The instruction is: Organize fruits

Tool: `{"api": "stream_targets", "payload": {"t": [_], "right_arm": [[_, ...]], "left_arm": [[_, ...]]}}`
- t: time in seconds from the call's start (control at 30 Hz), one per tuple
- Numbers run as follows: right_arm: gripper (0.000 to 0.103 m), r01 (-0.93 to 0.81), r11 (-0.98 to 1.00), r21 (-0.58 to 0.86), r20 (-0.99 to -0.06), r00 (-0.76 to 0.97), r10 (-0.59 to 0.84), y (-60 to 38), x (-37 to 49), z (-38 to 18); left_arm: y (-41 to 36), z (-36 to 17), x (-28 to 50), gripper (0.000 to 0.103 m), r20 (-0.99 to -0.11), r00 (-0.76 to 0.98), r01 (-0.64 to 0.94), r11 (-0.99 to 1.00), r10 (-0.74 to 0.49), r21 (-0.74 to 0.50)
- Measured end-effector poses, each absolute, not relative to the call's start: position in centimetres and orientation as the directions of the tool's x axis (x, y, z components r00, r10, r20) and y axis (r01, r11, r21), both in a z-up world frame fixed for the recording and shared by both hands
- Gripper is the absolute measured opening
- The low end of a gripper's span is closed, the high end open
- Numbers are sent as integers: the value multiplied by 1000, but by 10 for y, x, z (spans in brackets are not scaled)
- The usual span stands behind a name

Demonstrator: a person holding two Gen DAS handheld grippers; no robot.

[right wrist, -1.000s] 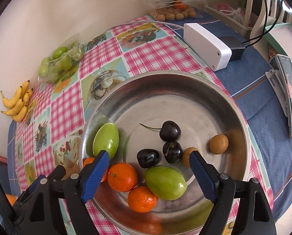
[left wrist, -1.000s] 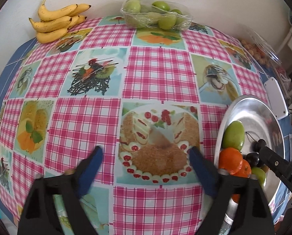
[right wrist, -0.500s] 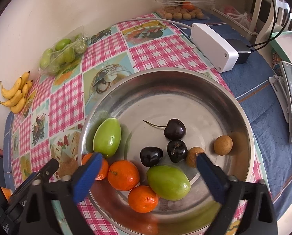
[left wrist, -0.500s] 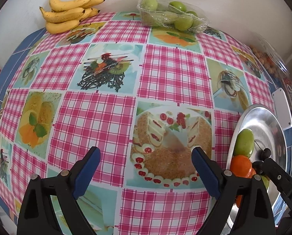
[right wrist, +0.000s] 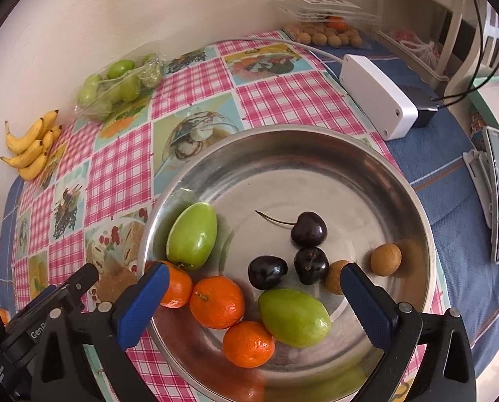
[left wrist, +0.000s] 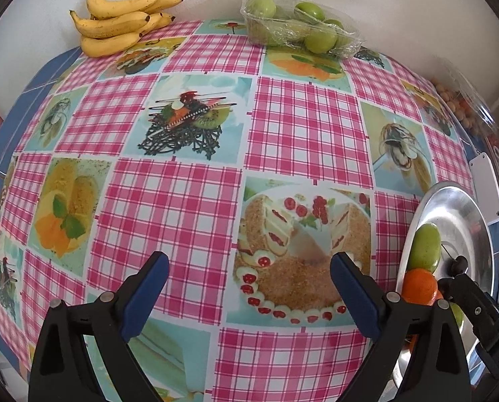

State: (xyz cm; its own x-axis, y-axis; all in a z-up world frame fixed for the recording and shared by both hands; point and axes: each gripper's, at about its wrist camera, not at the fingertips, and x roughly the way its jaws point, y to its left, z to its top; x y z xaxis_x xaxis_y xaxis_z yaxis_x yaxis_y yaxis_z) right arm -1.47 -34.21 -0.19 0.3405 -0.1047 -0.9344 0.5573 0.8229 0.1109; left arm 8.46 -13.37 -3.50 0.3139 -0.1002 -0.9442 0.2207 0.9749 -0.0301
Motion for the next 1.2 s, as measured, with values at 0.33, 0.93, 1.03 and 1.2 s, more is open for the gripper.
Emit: {"api": "stream_targets", "payload": {"t": [0.33, 0.93, 1.03, 1.2], "right_arm": [[103, 538, 831, 143, -915, 392, -97, -333, -13, 3], [103, 483, 863, 151, -910, 409, -70, -297, -27, 7], [103, 470, 871, 142, -911, 407, -71, -291, -32, 8], [103, 448, 885, 128, -915, 398, -70, -282, -40, 7]], "left_arm": [[-127, -16, 77, 97, -904, 427, 197, 978, -25, 66], [-83, -2, 66, 97, -898, 430, 93, 985, 94, 148], [-79, 3, 60, 97, -901, 426, 93, 987, 79, 130], [-70, 10, 50, 97, -908, 416, 90, 992, 48, 94]]}}
